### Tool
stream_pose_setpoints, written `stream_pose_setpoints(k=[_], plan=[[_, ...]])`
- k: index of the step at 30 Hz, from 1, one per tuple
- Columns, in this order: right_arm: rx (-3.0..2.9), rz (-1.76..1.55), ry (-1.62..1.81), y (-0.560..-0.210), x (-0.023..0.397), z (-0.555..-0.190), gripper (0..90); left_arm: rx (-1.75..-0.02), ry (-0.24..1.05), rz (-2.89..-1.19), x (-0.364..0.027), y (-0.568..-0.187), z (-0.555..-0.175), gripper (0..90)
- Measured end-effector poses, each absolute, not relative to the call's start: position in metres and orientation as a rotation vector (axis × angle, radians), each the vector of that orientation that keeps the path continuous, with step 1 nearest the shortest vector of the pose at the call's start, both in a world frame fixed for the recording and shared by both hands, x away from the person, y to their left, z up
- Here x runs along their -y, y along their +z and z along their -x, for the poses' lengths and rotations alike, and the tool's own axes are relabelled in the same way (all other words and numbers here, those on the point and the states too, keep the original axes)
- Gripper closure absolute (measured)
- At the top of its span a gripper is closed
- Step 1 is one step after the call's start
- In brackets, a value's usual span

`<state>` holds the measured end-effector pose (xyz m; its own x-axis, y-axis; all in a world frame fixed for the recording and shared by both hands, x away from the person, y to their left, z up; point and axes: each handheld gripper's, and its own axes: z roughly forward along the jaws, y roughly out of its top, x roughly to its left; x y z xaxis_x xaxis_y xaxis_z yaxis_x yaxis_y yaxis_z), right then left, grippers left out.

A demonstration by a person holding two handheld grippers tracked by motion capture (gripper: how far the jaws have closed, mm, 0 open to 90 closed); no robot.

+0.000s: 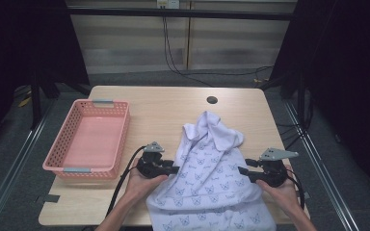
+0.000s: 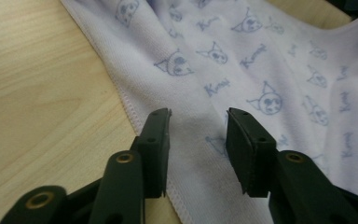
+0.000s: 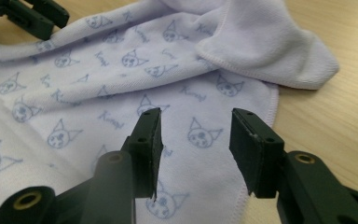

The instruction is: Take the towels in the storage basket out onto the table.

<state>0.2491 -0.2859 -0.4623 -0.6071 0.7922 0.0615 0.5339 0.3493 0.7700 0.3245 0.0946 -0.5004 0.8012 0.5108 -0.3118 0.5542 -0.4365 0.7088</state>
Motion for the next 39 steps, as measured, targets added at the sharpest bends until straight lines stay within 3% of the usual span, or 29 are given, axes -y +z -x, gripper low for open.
stream_pose_setpoints(k=[2, 3, 14, 16, 21, 26, 32, 35, 39], plan=[[-2.309, -1.190, 1.103, -0.467, 0.285, -0.254, 51.5, -0.768, -0.041, -2.166, -0.094, -0.502, -0.322, 87.1], [-2.320, -1.196, 1.093, -0.470, 0.285, -0.257, 51.0, -0.782, -0.039, -2.166, -0.095, -0.501, -0.321, 88.4], [-2.423, -1.153, 0.972, -0.500, 0.259, -0.292, 45.3, -0.853, -0.052, -2.160, -0.134, -0.501, -0.299, 87.1], [-2.420, -1.156, 0.979, -0.500, 0.256, -0.295, 50.9, -0.848, -0.052, -2.159, -0.134, -0.501, -0.299, 85.1], [-2.456, -1.133, 0.947, -0.496, 0.265, -0.273, 76.3, -0.844, -0.077, -2.149, -0.135, -0.503, -0.298, 87.7], [-2.507, -1.191, 0.968, -0.493, 0.285, -0.232, 84.8, -0.815, -0.109, -2.179, -0.129, -0.500, -0.282, 88.5], [-2.662, -1.144, 0.877, -0.482, 0.276, -0.177, 84.8, -0.695, -0.163, -2.255, -0.130, -0.496, -0.235, 88.5], [-2.644, -1.109, 0.945, -0.477, 0.269, -0.172, 70.1, -0.698, -0.173, -2.220, -0.135, -0.492, -0.233, 85.8], [-2.474, -1.113, 1.150, -0.467, 0.274, -0.194, 64.0, -0.709, -0.118, -2.155, -0.133, -0.486, -0.251, 78.6]])
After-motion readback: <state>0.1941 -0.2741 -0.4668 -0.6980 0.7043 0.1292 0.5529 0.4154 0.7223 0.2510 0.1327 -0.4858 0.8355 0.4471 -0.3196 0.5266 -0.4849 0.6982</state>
